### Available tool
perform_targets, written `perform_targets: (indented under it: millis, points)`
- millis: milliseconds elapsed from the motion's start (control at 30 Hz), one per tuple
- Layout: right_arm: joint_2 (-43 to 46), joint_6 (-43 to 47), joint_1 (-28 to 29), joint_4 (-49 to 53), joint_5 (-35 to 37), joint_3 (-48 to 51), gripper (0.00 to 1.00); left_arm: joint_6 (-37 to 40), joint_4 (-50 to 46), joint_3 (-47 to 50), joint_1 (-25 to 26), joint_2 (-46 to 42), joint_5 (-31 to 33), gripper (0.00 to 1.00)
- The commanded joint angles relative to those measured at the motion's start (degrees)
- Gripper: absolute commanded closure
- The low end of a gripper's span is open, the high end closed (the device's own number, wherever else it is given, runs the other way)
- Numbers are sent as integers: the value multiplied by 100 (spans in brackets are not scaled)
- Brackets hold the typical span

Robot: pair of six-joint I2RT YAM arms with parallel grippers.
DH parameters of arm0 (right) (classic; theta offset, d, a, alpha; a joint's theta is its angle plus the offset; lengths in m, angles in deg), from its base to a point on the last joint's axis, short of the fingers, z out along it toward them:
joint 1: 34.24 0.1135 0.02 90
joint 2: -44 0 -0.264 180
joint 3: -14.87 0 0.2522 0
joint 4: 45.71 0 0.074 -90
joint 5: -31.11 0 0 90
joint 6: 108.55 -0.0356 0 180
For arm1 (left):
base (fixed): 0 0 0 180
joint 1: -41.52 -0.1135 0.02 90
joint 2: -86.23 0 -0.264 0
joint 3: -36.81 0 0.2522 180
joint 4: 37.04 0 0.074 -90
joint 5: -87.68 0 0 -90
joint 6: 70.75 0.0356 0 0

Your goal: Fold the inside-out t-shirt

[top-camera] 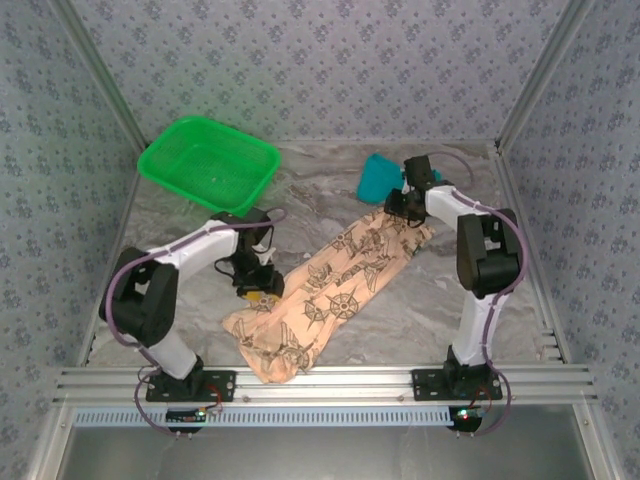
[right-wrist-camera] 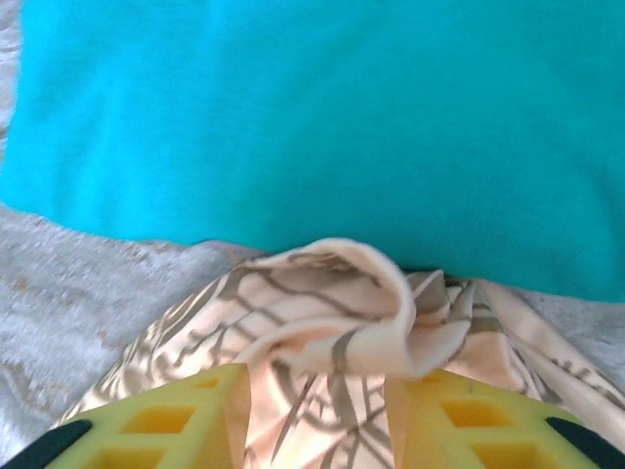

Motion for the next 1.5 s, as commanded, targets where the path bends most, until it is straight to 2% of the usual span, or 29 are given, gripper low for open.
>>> perform_targets:
  millis: [0,133,200,267,367,433,533,633,700,767,967,1100,1167,1233,1300,1467]
  points:
    - [874,803,209,320,50,129,54,-451,-122,-174,-566,-338,-147,44]
    - [1828,1347,1236,435,277,838,50,-859,-90,236,-1098,-862,-297,47]
    - [2187,1293,2118,426,328,1325,49,-1098,-188,440,-1174,-1040,-171,47]
    - [2441,910,3254,391,526,1568,47,-1267,-339,635,-1173,-1043,-102,46]
    - [2462,771,5015,-36,586,1763,41,-1522,-474,897,-1186,-987,109,46]
    - [2328,935,5972,-299,702,1786,38,-1636,-406,1114,-1195,-1013,174,44]
    - [2000,1281,6813,-361,609,1736,36,-1809,-181,1394,-1159,-1012,-175,42]
    - [1605,1519,7267,-153,645,1586,27,-1925,-22,1588,-946,-979,-263,42]
    - [1266,1629,7448,51,1030,1376,27,-2040,167,1746,-883,-938,12,42]
    - [1014,1695,7467,26,1071,1312,28,-2141,363,1866,-889,-801,156,43]
    - [476,1809,7541,23,1528,1297,31,-2385,936,2210,-826,-371,18,49]
    - [470,1953,7640,100,1794,1407,47,-2370,906,2246,-722,-402,26,66]
    - [452,1985,7730,231,2103,1485,66,-2338,840,2298,-694,-537,34,84]
    - [555,1995,7753,170,2105,1698,79,-2316,731,2344,-694,-677,14,100]
    - [808,1939,7743,73,2015,1927,89,-2301,500,2330,-673,-843,-56,100]
    - [1727,1870,7644,-37,1406,2354,99,-2721,-233,2091,-459,-1589,-80,100]
